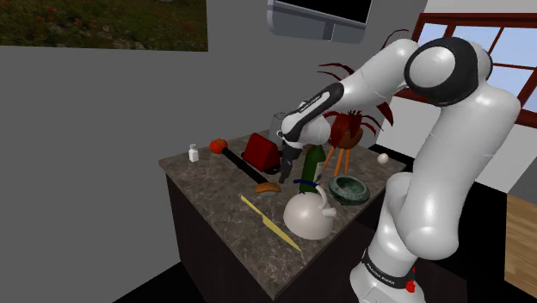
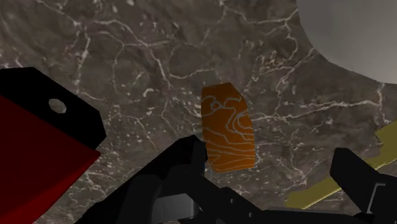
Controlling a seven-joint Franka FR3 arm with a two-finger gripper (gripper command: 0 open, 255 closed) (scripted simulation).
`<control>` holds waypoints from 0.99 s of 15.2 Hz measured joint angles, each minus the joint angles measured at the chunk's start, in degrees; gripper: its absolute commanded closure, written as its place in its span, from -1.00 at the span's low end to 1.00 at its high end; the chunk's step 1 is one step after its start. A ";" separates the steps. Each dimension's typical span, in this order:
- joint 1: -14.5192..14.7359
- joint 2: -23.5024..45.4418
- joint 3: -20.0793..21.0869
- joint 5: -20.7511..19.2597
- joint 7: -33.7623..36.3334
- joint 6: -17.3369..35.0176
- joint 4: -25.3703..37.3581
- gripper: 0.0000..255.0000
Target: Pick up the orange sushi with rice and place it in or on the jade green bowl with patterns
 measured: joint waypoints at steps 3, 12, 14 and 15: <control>0.99 9.81 0.35 15.10 -15.51 0.47 4.57 -1.00; -2.13 19.58 5.46 29.75 -27.60 2.54 8.19 -1.00; -2.33 20.11 5.68 30.50 -27.95 2.77 8.45 -1.00; -2.38 20.18 5.68 30.54 -28.08 2.71 8.50 -1.00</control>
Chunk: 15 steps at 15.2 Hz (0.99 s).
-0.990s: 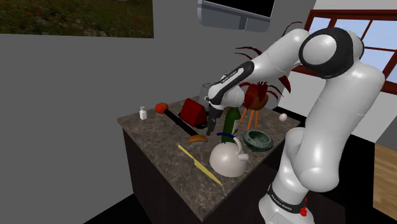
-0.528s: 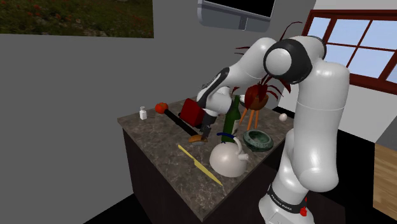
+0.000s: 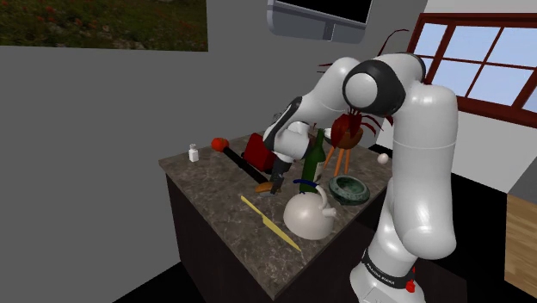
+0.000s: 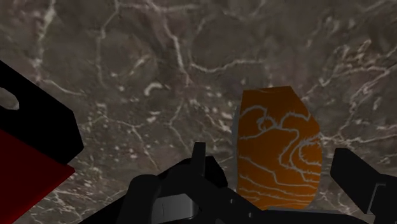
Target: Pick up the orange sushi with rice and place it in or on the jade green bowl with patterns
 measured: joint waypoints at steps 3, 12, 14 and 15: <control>-0.13 0.34 0.08 0.41 -0.27 0.06 0.21 -1.00; 0.41 0.26 0.17 -0.38 0.45 -0.41 0.70 1.00; 0.40 0.17 0.31 -0.11 0.13 -0.22 0.51 1.00; 0.58 -0.12 0.15 -0.52 0.48 -0.34 0.27 1.00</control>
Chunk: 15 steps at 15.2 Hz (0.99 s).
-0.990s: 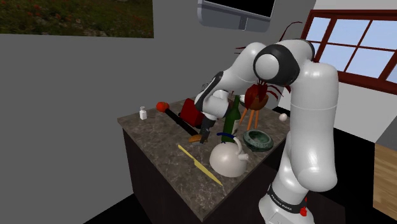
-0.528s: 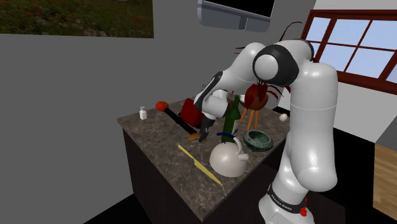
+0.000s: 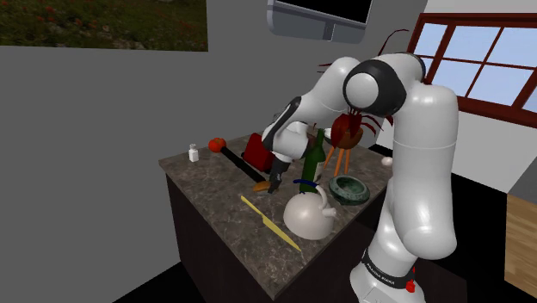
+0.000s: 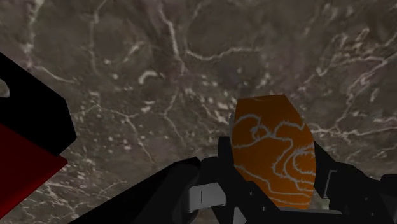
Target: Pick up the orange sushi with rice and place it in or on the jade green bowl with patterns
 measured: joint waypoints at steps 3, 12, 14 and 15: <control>0.93 -1.93 -1.23 -2.85 2.31 -0.70 -0.62 1.00; 3.72 -9.59 -5.21 -14.36 11.73 -3.58 -1.61 1.00; 4.05 -11.24 -5.81 -16.91 13.81 -4.44 -1.55 1.00; 4.14 -12.13 -6.11 -18.24 14.80 -4.89 -1.57 1.00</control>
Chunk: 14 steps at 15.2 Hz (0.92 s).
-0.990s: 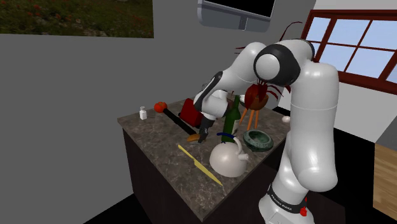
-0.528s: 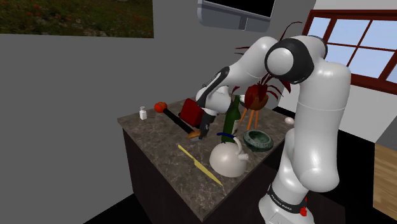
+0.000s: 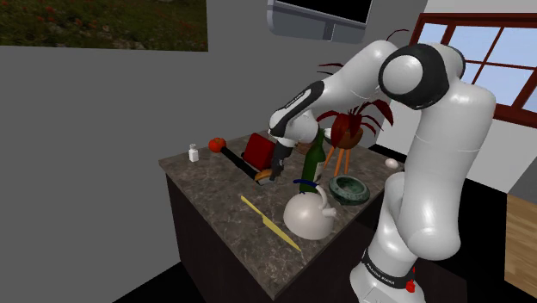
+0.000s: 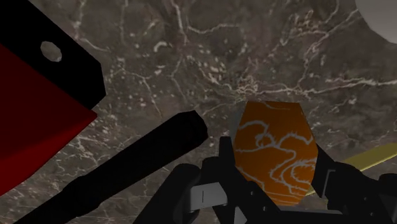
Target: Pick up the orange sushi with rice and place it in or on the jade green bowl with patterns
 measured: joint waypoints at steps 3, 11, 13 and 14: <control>0.18 -2.61 -0.57 -3.89 3.12 -1.46 0.14 1.00; -0.27 -8.31 -0.61 -11.84 9.83 -5.90 1.46 1.00; -0.41 -9.46 -0.33 -13.40 11.39 -7.17 2.09 1.00; -0.57 -10.29 -0.20 -14.32 12.15 -7.75 2.14 1.00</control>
